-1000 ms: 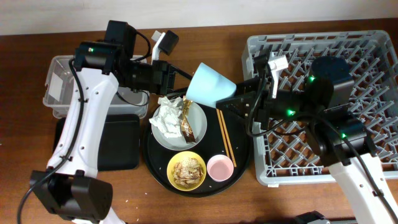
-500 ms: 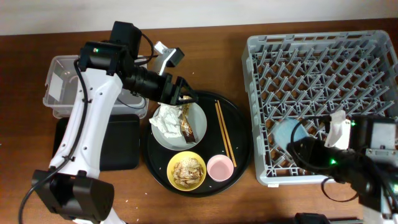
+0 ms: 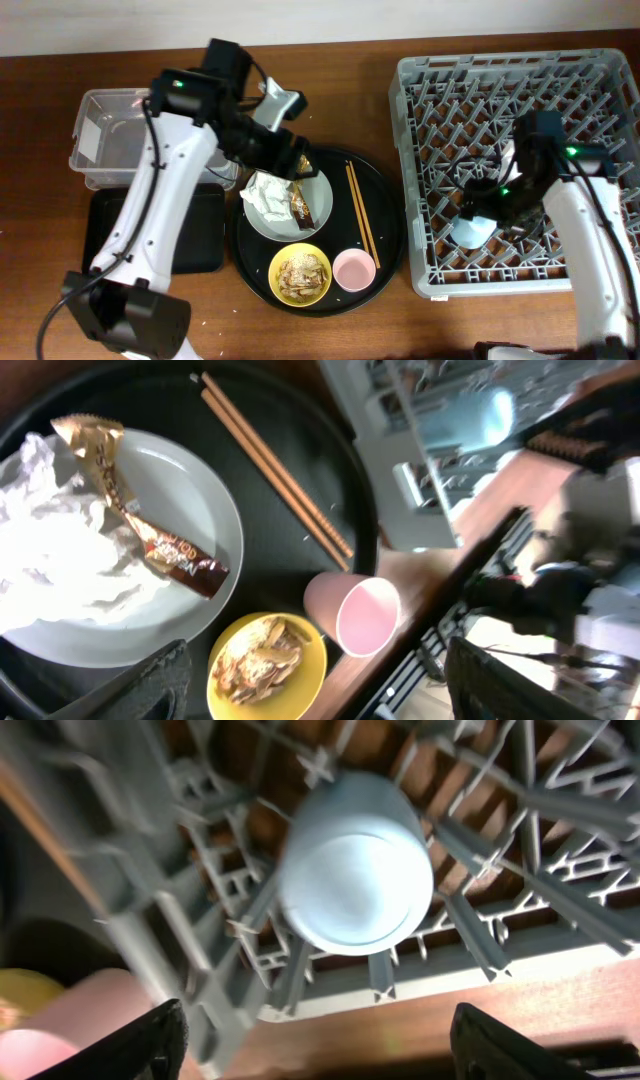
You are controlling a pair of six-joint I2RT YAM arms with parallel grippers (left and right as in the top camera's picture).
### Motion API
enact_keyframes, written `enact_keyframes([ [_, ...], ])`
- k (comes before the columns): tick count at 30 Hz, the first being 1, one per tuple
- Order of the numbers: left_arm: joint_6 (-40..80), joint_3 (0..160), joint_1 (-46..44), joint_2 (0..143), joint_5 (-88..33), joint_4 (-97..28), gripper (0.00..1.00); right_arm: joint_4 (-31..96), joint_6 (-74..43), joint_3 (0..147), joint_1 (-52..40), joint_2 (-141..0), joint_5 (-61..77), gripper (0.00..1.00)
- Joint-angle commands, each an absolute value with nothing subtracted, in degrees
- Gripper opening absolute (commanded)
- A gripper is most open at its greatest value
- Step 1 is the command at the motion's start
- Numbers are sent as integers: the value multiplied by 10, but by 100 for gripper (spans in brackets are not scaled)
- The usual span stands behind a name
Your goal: Sort waste into correct bins and load items into the dishwasher rack
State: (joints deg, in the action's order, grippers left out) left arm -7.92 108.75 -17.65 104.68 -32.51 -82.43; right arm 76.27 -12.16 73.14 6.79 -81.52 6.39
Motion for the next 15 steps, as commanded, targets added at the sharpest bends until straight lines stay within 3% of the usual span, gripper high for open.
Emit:
enact_keyframes([
  [1, -18, 1086, -253, 1040, -199, -833, 76, 758, -125, 806, 72, -724, 121, 88],
  [7, 74, 884, -432, 1040, -90, -722, 64, 761, -125, 843, 72, -627, 133, 91],
  [10, 105, 784, -454, 1040, -90, -650, 59, 774, -125, 843, 72, -632, 133, 91],
  [12, 112, 742, -455, 1040, -90, -602, 42, 774, -125, 843, 72, -636, 133, 91],
  [13, 114, 729, -455, 1040, -91, -587, 21, 774, -125, 843, 72, -637, 133, 91],
  [14, 120, 730, -455, 1040, -91, -587, 7, 774, -125, 843, 72, -637, 133, 91],
  [15, 122, 741, -454, 1039, -92, -590, 0, 774, -125, 843, 72, -637, 133, 91],
])
